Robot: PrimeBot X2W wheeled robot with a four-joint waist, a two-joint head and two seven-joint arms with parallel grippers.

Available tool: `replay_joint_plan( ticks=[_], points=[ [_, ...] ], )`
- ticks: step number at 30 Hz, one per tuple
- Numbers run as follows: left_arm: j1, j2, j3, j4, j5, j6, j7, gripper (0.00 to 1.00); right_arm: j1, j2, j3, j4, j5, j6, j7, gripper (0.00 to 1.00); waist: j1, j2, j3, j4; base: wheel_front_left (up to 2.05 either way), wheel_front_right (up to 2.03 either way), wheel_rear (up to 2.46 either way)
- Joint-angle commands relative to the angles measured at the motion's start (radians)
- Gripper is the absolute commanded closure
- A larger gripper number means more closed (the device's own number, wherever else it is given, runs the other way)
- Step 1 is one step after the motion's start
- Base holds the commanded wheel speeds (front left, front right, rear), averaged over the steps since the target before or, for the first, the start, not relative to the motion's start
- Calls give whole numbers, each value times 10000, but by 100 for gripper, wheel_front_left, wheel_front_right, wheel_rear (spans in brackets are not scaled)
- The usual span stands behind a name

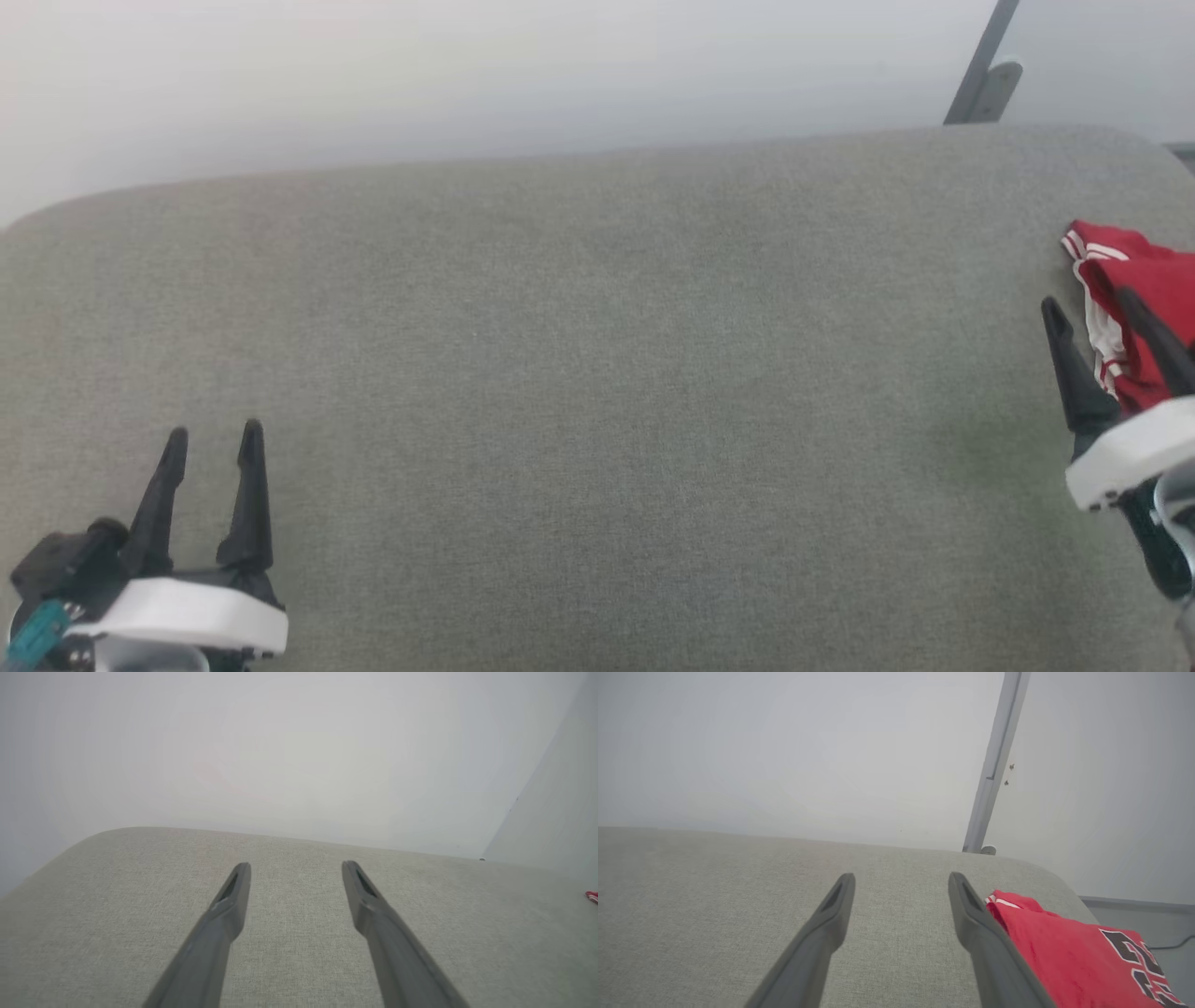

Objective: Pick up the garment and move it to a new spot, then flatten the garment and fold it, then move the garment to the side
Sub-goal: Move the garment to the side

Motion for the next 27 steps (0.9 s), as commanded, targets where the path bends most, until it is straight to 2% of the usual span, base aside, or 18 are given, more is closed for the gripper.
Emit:
replay_joint_plan(
  ticks=[1, 7, 11, 27],
  points=[
    [252, -39, 127, -82, 55, -22, -41, 0, 471, 181, -406, -498, -457, -15, -19, 0, 0, -1, -145, 76, 0, 0, 0],
    [923, -206, 504, -331, -62, -22, -41, 0, 2003, 1027, -1562, -1774, -1363, -15, -18, 0, 0, -1, -473, 231, 0, 0, 0],
    [1236, -252, 699, -489, -120, -23, -41, 0, 2684, 1404, -2001, -2188, -1603, -15, -18, 0, 0, -1, -610, 347, 0, 0, 0],
    [1748, -344, 896, -803, -324, -24, -40, 0, 3602, 1845, -2588, -2822, -1825, -15, -19, 0, 0, -1, -815, 570, 0, 0, 0]
  ],
)
